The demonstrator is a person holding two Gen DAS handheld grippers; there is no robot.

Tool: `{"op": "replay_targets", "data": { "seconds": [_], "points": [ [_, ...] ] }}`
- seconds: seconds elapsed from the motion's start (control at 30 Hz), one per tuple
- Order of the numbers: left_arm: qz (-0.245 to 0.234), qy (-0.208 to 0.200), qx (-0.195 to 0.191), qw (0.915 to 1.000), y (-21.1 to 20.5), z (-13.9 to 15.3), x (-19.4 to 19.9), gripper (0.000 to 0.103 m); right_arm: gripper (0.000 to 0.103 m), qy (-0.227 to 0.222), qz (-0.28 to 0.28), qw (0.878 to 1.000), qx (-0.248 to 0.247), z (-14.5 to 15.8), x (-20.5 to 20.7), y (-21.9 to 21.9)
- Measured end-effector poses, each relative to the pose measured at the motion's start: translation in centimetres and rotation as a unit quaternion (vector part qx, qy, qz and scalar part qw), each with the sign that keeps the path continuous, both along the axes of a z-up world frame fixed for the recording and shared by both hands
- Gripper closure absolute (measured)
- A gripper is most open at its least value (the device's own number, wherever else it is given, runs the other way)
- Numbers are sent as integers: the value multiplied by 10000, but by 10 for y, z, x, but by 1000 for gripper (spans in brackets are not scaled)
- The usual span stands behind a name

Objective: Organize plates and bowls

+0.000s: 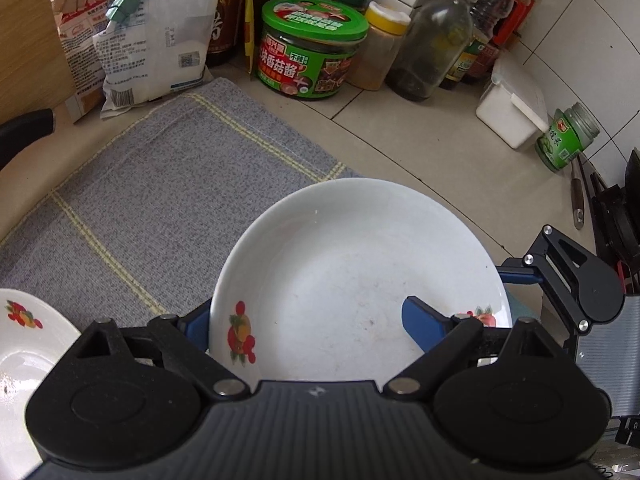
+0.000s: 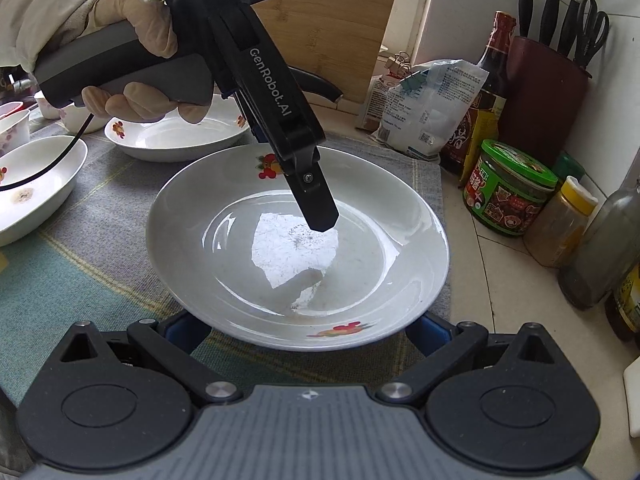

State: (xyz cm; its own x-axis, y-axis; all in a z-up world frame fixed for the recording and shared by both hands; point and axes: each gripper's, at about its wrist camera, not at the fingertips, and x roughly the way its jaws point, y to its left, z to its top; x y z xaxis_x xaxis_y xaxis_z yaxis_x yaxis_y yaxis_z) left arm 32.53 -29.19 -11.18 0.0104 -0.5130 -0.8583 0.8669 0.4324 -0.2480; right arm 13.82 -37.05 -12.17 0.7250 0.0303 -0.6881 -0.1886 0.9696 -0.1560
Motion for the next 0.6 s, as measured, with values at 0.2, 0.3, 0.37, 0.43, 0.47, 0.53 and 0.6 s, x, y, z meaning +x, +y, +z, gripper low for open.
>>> {"op": "replay_targets", "data": {
  "seconds": [0.2,0.3,0.37,0.43,0.47,0.53,0.6],
  "points": [
    [68,-127,27,9999,-10,-7,9,10,0,38,-85,9999,57,-4,12,-7],
    [123,-148,21,9998,-14,-12,13,10,0,80,-130,9998,117,-7,17,-10],
    [160,-144,11,9998,-15,-14,15,10,0,91,-155,9998,128,-9,18,-10],
    [185,-137,30,9997,-15,-17,16,10,0,104,-172,9997,152,-11,19,-10],
    [182,-168,11,9997,-15,-17,16,10,0,86,-176,9997,129,-12,18,-9],
    [178,-217,-8,9996,-16,-17,16,10,0,69,-208,9996,152,-12,19,-9],
    [187,-255,-24,9995,-16,-17,16,10,0,83,-221,9996,147,-13,20,-9]
  ]
}}
